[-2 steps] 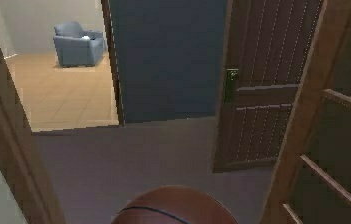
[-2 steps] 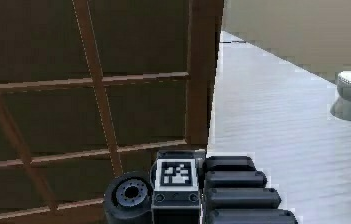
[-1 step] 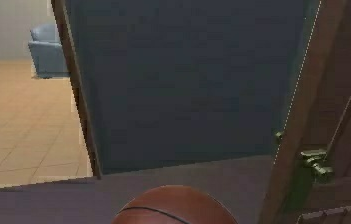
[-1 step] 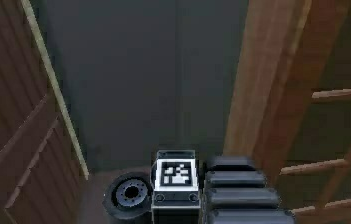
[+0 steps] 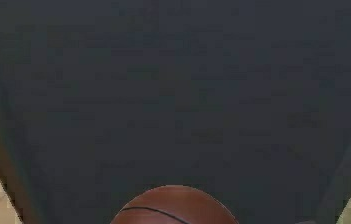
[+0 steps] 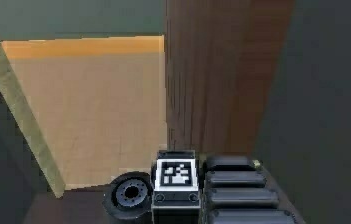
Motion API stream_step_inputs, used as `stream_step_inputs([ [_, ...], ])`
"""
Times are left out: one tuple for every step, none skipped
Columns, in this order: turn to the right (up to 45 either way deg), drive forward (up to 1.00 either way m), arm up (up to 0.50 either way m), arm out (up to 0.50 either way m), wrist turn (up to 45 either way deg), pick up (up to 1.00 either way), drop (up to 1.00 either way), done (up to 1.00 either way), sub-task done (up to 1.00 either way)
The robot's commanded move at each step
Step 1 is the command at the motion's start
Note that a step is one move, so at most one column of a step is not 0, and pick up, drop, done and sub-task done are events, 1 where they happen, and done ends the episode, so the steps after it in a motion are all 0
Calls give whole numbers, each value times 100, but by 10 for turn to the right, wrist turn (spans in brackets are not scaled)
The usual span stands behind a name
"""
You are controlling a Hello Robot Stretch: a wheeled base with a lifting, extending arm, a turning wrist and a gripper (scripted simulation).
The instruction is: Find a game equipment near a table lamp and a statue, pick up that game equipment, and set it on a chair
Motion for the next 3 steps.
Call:
stream_step_inputs([
  [-450,0,0,0,0,0,0,0,0],
  [-90,0,0,0,0,0,0,0,0],
  [0,20,0,0,0,0,0,0,0],
])
